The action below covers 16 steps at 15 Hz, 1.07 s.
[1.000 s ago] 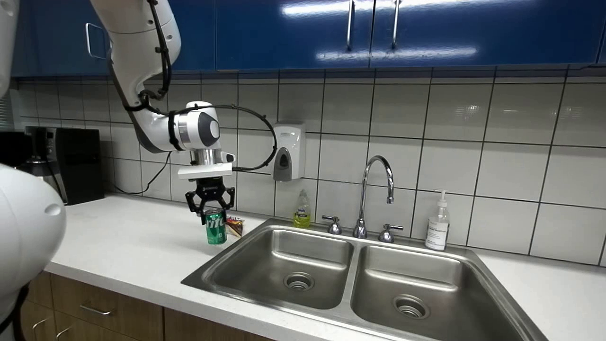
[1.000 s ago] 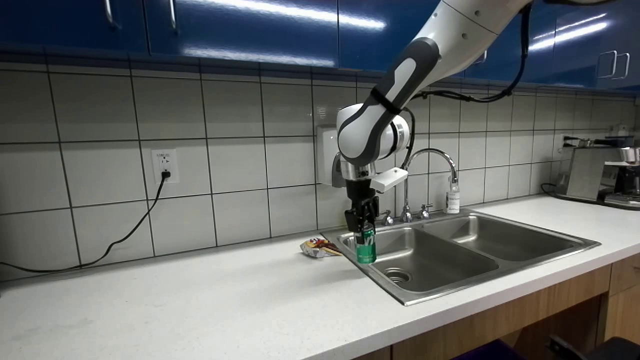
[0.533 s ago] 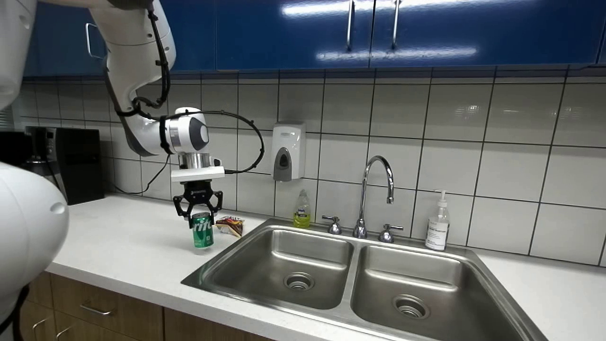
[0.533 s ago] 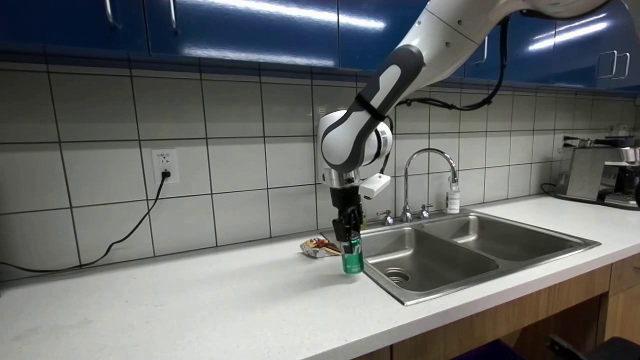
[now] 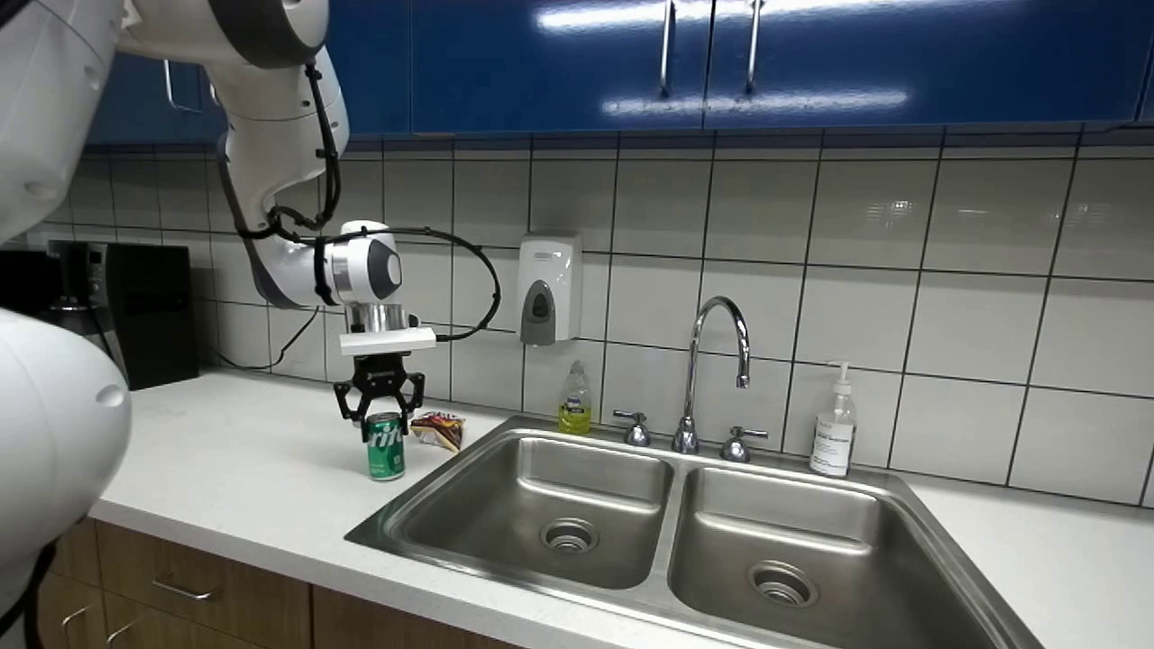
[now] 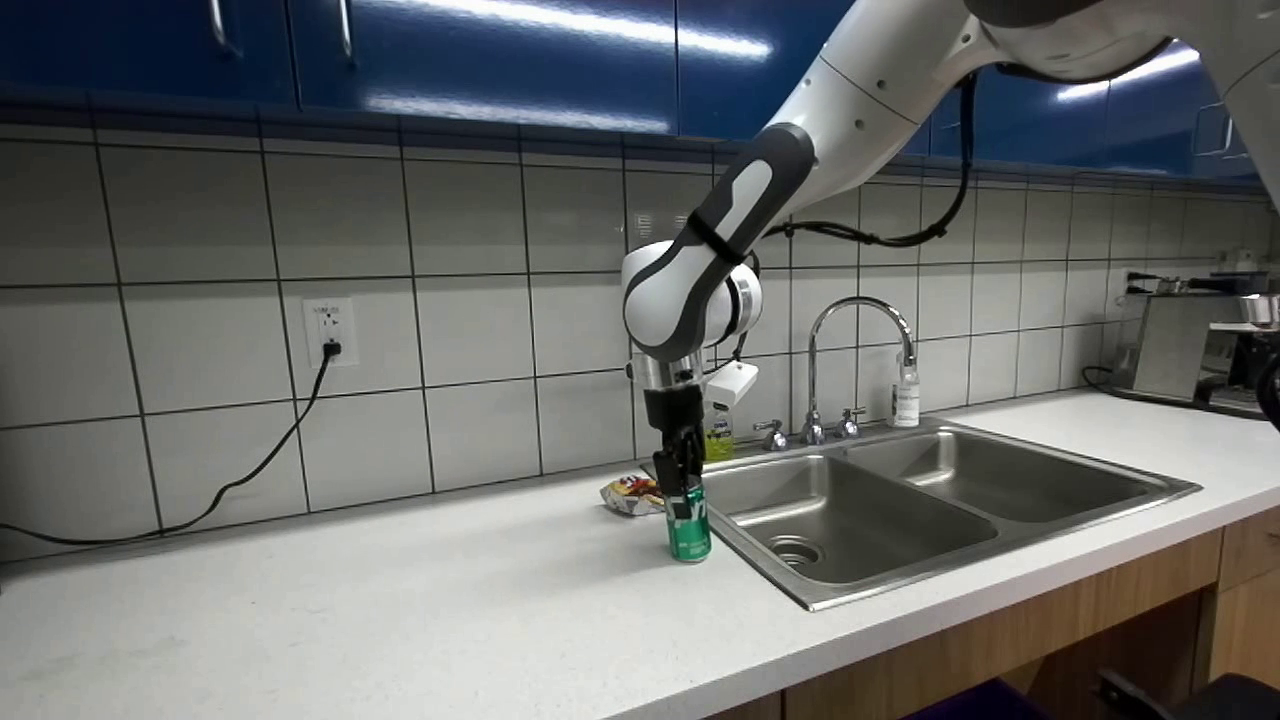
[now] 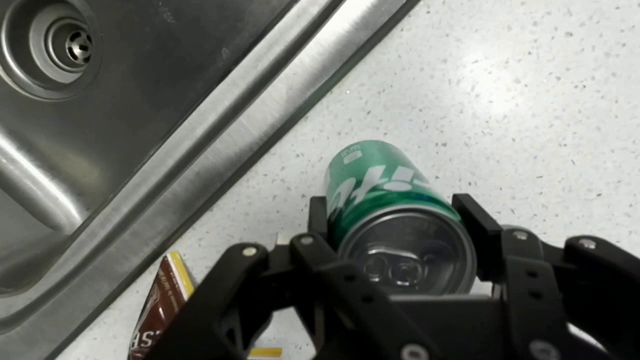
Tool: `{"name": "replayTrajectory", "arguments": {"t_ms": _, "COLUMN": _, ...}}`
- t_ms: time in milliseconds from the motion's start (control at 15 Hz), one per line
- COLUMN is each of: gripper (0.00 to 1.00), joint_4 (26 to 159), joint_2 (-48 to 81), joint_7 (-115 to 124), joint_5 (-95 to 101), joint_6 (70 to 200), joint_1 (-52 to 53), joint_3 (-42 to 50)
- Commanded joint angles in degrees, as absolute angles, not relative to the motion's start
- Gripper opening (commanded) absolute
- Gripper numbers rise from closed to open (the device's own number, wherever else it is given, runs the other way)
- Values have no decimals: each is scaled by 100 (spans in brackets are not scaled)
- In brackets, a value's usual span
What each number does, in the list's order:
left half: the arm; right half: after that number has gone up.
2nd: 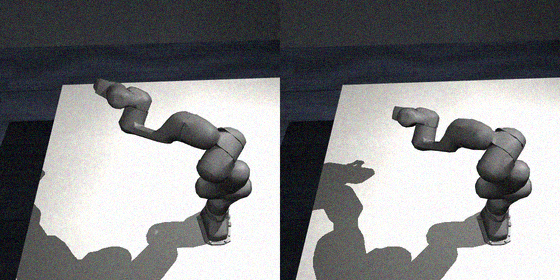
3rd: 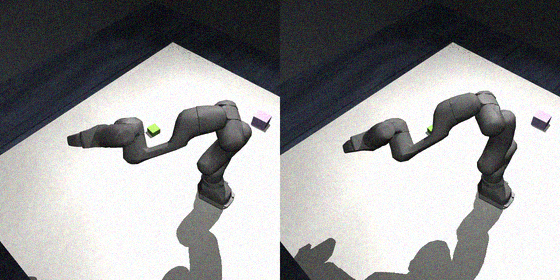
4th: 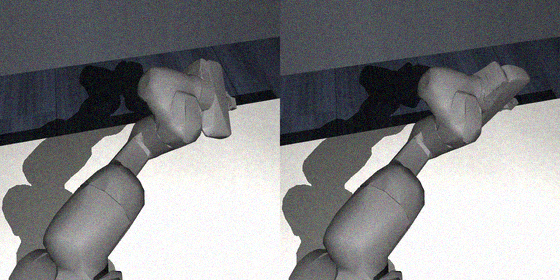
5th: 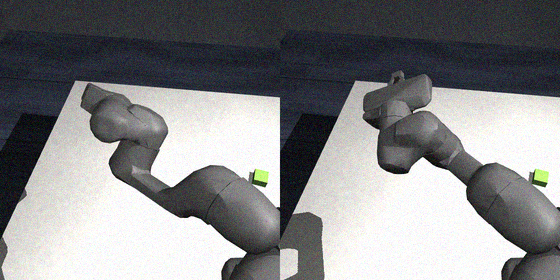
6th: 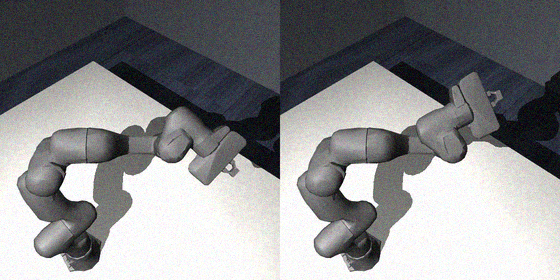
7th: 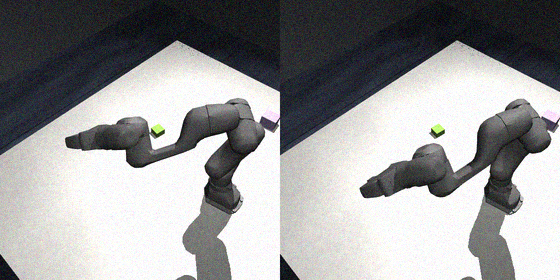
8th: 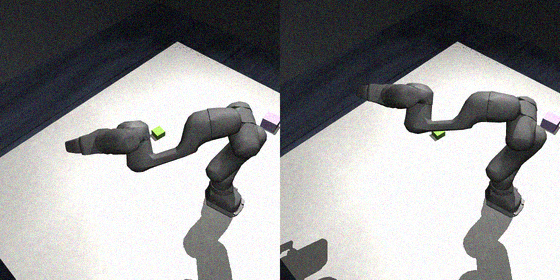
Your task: Remove the green can from the sink and put it on the counter
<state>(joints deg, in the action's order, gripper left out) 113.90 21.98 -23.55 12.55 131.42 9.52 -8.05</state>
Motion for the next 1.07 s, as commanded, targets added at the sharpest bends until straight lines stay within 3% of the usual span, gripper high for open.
{"name": "replayTrajectory", "arguments": {"t_ms": 0, "gripper": 38, "joint_4": 11055, "joint_2": 2329, "joint_7": -2627, "joint_5": 1290, "joint_6": 12817, "joint_1": 865, "joint_3": -907}}
{"name": "replayTrajectory", "arguments": {"t_ms": 200, "gripper": 38, "joint_4": 10975, "joint_2": 2382, "joint_7": -2649, "joint_5": 1321, "joint_6": 12743, "joint_1": 867, "joint_3": -887}}
{"name": "replayTrajectory", "arguments": {"t_ms": 267, "gripper": 88, "joint_4": 10969, "joint_2": 2389, "joint_7": -2653, "joint_5": 1330, "joint_6": 12729, "joint_1": 867, "joint_3": -882}}
{"name": "replayTrajectory", "arguments": {"t_ms": 467, "gripper": 100, "joint_4": 10967, "joint_2": 2358, "joint_7": -2658, "joint_5": 1306, "joint_6": 12702, "joint_1": 841, "joint_3": -878}}
{"name": "replayTrajectory", "arguments": {"t_ms": 1000, "gripper": 100, "joint_4": 11186, "joint_2": 2018, "joint_7": -2465, "joint_5": 1381, "joint_6": 12828, "joint_1": 848, "joint_3": -813}}
